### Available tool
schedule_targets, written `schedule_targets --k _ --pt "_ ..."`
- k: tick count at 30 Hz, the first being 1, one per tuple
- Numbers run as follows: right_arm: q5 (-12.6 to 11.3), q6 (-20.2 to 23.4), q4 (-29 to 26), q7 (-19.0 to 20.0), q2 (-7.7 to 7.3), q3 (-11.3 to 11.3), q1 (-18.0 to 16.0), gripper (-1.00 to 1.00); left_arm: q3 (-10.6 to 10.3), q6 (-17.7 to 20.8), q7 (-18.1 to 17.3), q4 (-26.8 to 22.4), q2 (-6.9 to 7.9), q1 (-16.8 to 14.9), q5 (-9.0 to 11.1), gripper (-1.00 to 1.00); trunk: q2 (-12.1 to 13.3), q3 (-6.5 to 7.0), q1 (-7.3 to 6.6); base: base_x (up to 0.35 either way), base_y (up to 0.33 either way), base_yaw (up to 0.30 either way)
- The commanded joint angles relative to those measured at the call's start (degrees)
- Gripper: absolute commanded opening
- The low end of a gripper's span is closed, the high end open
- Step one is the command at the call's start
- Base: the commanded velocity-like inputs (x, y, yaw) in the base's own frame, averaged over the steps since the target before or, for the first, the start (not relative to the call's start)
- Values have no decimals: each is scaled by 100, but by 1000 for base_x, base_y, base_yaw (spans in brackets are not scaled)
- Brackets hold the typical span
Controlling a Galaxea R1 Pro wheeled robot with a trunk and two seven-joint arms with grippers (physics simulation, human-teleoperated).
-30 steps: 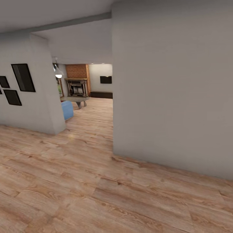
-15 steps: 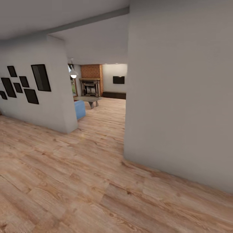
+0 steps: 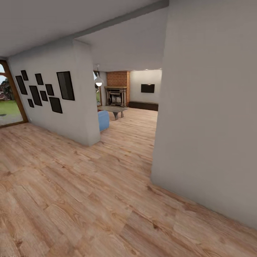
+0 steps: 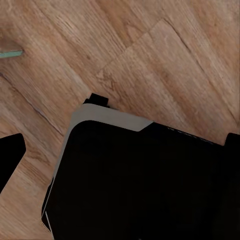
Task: Move the two storage containers from the living room to the garage. In the garage, place one container on the floor and stack the other container on top of it (either order is fine).
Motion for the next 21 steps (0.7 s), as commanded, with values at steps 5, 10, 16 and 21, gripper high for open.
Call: schedule_targets --k 5,10,16,21 --pt "-55 -39 17 -13 -3 49 -7 100 -49 2 21 -2 -2 -5 46 100 -10 -11 6 324 0 164" --pt "-78 -40 17 -61 -5 37 -7 100 -49 2 21 -2 -2 -5 47 100 -10 -11 6 324 0 28" --pt "-73 -38 17 -81 -6 52 -7 100 -49 2 21 -2 -2 -5 47 100 -10 -11 6 324 0 3" --pt "-60 -31 17 -86 -6 71 -7 100 -49 2 21 -2 -2 -5 47 100 -10 -11 6 324 0 0"
